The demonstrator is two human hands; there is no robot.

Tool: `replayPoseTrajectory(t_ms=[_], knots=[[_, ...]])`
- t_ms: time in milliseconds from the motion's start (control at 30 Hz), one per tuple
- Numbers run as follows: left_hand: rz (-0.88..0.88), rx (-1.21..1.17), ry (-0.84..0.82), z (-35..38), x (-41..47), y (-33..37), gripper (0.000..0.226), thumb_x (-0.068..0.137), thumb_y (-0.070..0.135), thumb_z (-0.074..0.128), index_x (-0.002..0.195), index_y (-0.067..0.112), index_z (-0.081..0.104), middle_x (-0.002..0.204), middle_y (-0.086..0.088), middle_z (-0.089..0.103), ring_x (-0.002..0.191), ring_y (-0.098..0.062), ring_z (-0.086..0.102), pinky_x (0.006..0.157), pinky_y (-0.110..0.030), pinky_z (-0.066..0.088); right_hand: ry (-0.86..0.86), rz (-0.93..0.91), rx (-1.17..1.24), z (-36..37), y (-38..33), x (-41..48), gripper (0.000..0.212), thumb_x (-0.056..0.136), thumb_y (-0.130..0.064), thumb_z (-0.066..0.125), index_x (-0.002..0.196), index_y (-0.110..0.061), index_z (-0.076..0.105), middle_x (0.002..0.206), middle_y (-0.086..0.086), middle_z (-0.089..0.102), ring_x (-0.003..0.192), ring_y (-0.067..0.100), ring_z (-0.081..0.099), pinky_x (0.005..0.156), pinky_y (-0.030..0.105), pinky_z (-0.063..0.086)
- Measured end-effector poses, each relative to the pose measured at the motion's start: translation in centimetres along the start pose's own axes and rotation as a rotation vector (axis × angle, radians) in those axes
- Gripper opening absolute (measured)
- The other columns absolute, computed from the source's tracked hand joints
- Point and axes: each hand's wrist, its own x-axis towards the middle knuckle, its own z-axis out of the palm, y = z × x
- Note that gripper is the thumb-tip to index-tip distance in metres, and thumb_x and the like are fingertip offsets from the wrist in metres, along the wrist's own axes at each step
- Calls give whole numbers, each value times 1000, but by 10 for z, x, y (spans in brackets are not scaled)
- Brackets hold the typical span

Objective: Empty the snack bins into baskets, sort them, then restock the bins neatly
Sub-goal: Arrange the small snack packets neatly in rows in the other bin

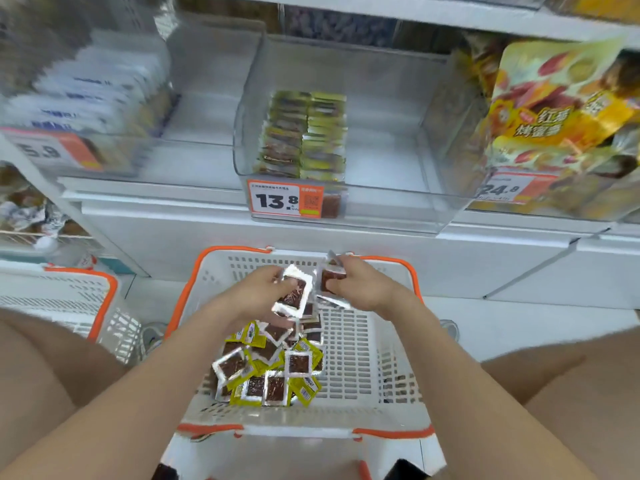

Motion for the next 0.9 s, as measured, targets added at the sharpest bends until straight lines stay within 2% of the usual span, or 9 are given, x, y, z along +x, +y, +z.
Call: replayPoseTrajectory(t_ms=[100, 233, 367, 433, 567, 667, 767, 833, 900], knots=[[-50, 153, 73, -11, -12, 17, 37, 103, 27, 64, 129, 2, 57, 107, -11, 54, 70, -10, 68, 75, -45, 66, 103, -98, -129, -4, -25, -15, 39, 101, -7, 53, 140, -9, 49, 130, 9, 62, 102, 25, 61, 75, 31, 50], [-22, 68, 59, -18, -34, 37, 30, 104, 29, 63, 125, 9, 57, 125, -8, 56, 90, -26, 74, 76, -46, 66, 76, -222, 17, 0, -49, -40, 44, 97, -5, 66, 137, -19, 55, 130, -3, 66, 112, 22, 68, 99, 40, 55], [64, -100, -50, -20, -61, 57, 28, 108, 37, 51, 122, 19, 68, 132, -1, 68, 114, -20, 68, 95, -50, 60, 27, -230, 231, 2, -52, -52, 46, 98, -1, 65, 136, -25, 58, 123, 0, 73, 102, 12, 71, 94, 30, 54], [62, -180, -100, -17, -71, 63, 38, 110, 46, 42, 129, 25, 67, 128, 0, 73, 114, -20, 69, 104, -53, 54, 30, -227, 320, 2, -53, -55, 46, 99, 1, 64, 133, -28, 59, 117, 4, 76, 97, 14, 68, 89, 37, 52], [109, -190, -51, 1, -88, 73, 43, 101, 74, 34, 125, 52, 60, 130, 28, 61, 118, 3, 59, 102, -51, 54, -19, -230, 221, 3, -53, -57, 72, 98, -8, 66, 153, -37, 31, 149, -1, 54, 120, 19, 66, 105, 48, 55], [165, -151, 12, 6, -77, 65, 87, 79, 98, 39, 136, 36, 57, 136, 9, 66, 130, -16, 60, 113, -57, 43, -32, -271, 159, 12, -54, -59, 88, 90, -18, 77, 158, -40, 26, 153, -8, 50, 126, 13, 64, 107, 45, 53], [219, -293, 102, 13, -80, 73, 71, 95, 79, 39, 122, 17, 62, 121, -7, 72, 113, -26, 70, 108, -55, 47, 122, -397, 93, 17, -59, -62, 64, 88, -14, 78, 140, -35, 47, 131, -17, 65, 116, 4, 68, 98, 34, 57], [261, -392, 167, 20, -85, 78, 56, 106, 60, 37, 120, 13, 65, 117, -10, 70, 100, -25, 67, 91, -43, 49, 345, -487, -21, 13, -66, -69, 56, 89, -11, 77, 131, -38, 51, 120, -21, 67, 109, -2, 66, 93, 22, 53], [266, -495, 98, 25, -89, 77, 55, 106, 58, 40, 121, 11, 67, 116, -14, 66, 99, -29, 62, 87, -44, 50, 538, -603, -177, 13, -67, -75, 56, 88, -13, 77, 130, -37, 49, 119, -21, 64, 108, 1, 63, 90, 24, 52]])
